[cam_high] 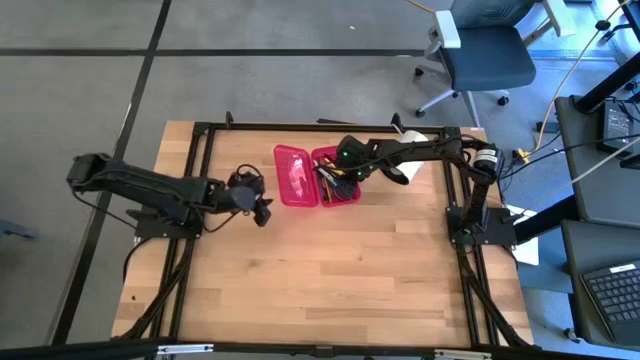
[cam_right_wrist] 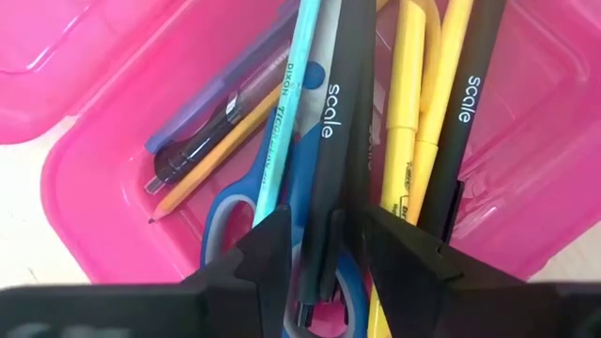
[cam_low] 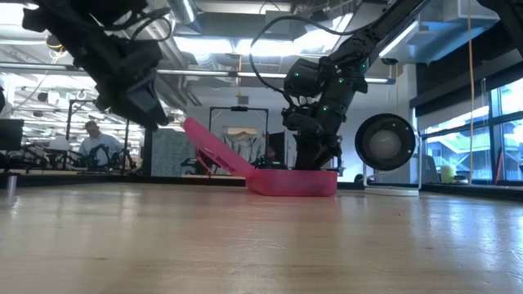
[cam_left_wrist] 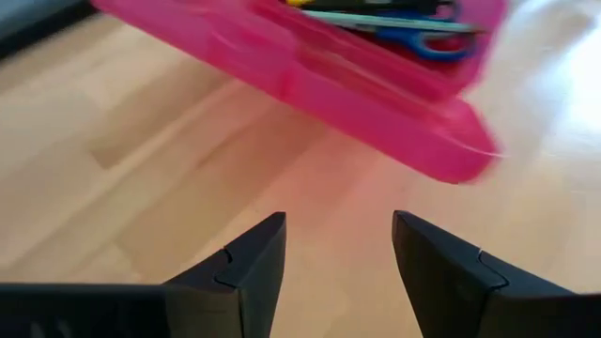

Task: Pick & place school supplies into a supply box
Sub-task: Close the red supply box

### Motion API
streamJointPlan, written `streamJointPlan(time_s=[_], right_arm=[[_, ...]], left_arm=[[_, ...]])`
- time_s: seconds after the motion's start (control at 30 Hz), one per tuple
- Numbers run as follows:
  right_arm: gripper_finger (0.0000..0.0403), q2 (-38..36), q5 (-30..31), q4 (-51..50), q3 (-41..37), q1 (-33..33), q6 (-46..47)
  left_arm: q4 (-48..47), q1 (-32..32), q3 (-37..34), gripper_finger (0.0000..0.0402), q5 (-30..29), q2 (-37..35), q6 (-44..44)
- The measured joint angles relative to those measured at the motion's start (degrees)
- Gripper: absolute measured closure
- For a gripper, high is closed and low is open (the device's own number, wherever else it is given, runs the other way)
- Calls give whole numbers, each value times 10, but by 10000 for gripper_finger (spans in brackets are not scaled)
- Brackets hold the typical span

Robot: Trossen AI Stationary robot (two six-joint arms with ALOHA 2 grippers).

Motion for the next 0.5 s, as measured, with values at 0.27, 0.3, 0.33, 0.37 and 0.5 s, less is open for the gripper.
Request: streamJointPlan(time_s=[0.27, 0.3, 0.33, 0.37, 0.5], right_arm=[[265, 0, 0, 0, 0, 0, 0], [265, 0, 0, 0, 0, 0, 0], [265, 0, 0, 0, 0, 0, 0], [265, 0, 0, 0, 0, 0, 0], [265, 0, 0, 0, 0, 0, 0]], left_arm=[[39, 40, 0, 216, -6, 90, 47], [49, 46, 0, 217, -4, 101, 54], [65, 51, 0, 217, -2, 112, 66], [84, 56, 0, 217, -1, 122, 80], [139, 78, 0, 215, 9, 143, 121]])
